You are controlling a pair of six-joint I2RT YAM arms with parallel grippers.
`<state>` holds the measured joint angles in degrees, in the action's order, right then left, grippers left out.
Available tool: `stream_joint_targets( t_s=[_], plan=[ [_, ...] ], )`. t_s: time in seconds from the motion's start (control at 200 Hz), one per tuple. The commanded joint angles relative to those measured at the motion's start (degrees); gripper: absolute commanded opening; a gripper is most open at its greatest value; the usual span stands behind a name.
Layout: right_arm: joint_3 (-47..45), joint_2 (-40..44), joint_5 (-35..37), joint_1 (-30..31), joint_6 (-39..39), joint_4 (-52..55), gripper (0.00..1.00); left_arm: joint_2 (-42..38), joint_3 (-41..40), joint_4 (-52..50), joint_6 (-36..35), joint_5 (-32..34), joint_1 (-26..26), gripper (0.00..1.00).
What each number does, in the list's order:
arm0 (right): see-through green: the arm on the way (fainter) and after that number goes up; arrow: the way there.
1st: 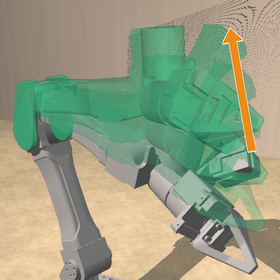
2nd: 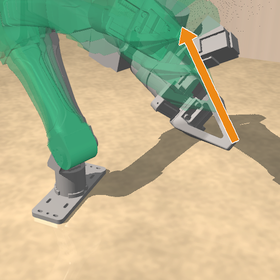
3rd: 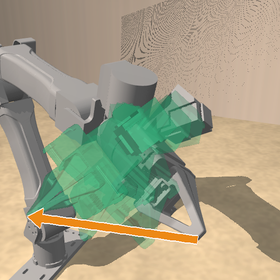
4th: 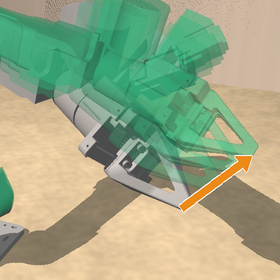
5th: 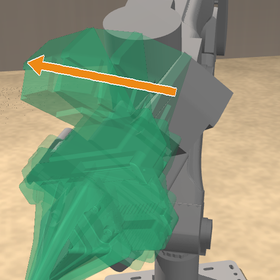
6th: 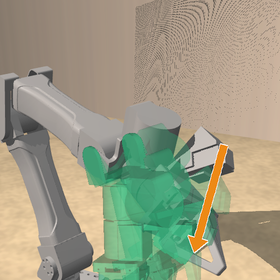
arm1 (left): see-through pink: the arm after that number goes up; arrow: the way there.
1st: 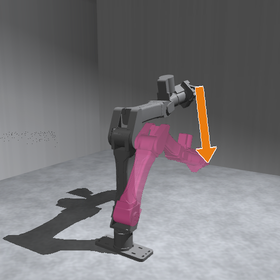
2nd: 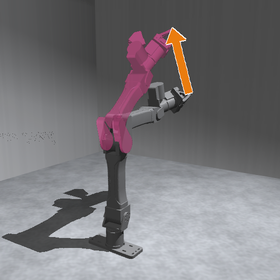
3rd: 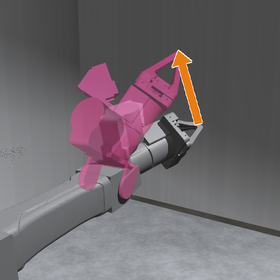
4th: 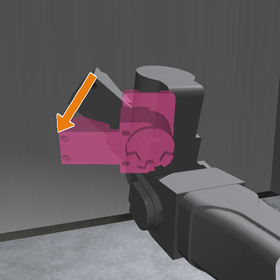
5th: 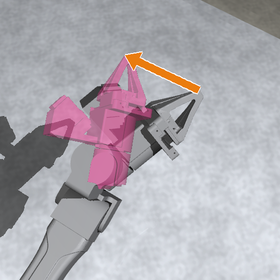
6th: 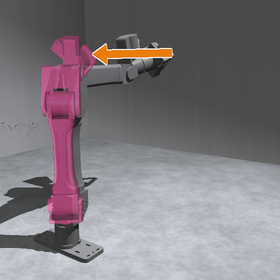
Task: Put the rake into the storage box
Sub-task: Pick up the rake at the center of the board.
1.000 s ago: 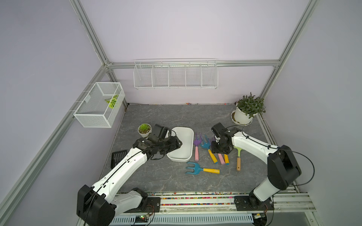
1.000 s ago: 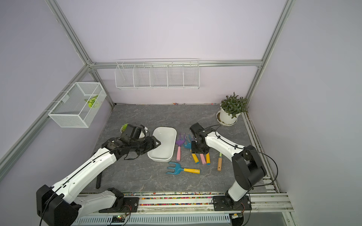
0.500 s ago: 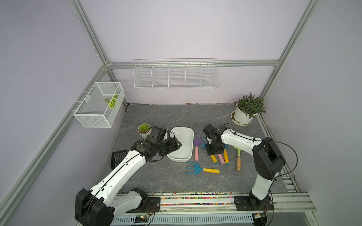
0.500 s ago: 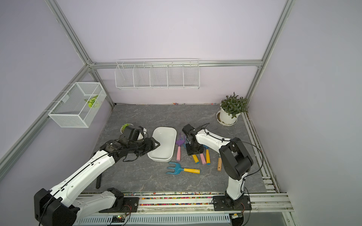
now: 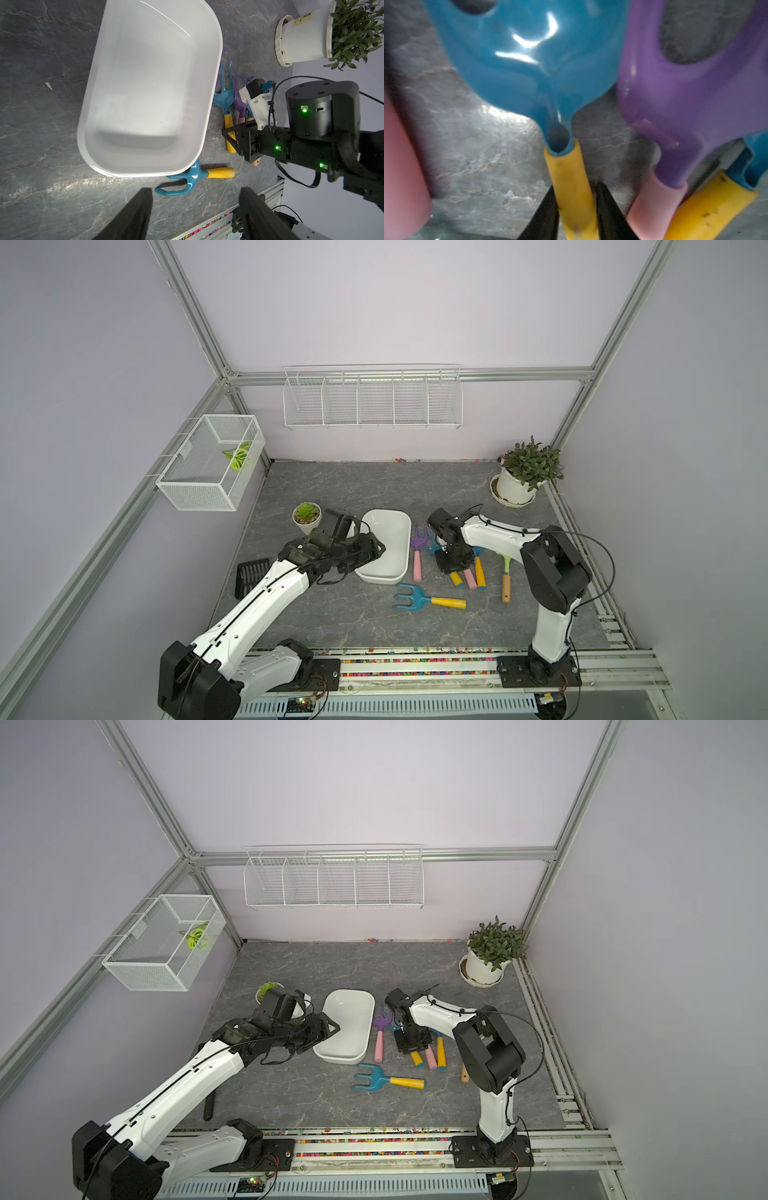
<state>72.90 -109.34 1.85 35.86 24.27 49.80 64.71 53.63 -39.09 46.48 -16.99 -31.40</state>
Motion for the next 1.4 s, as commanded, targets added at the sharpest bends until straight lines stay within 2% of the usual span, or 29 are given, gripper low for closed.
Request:
stream_joint_targets(
  t_s=[0.0,0.175,0.365,0.505,0.8,1.185,1.395],
  plan=[
    [1.23,-0.77,-0.23,0.27,0.16,0.03,0.25,-0.87,-0.89,0.51,0.75,-0.76,0.34,0.71],
    [1.72,-0.33,-1.67,0.35,2.99,0.95,0.15,-0.75,-0.72,0.86,0.98,-0.52,0.35,0.71],
    [1.64,1.69,-0.15,0.31,5.59,3.52,0.04,-0.26,-0.34,1.23,1.19,-0.79,0.37,0.71],
    [1.71,3.27,0.86,0.31,6.4,5.2,0.0,0.39,-0.01,1.47,1.1,-0.85,0.36,0.71],
    [3.05,4.18,3.95,-0.17,7.98,6.75,0.0,1.51,0.84,1.91,1.12,-1.42,0.38,0.71],
    [12.74,0.73,6.27,-0.26,7.56,10.46,0.0,1.11,0.43,1.92,1.67,-1.64,0.38,0.71],
    [13.96,0.26,8.61,-1.34,8.33,11.9,0.0,0.69,0.36,1.61,1.53,-1.62,0.44,0.71]
  ],
)
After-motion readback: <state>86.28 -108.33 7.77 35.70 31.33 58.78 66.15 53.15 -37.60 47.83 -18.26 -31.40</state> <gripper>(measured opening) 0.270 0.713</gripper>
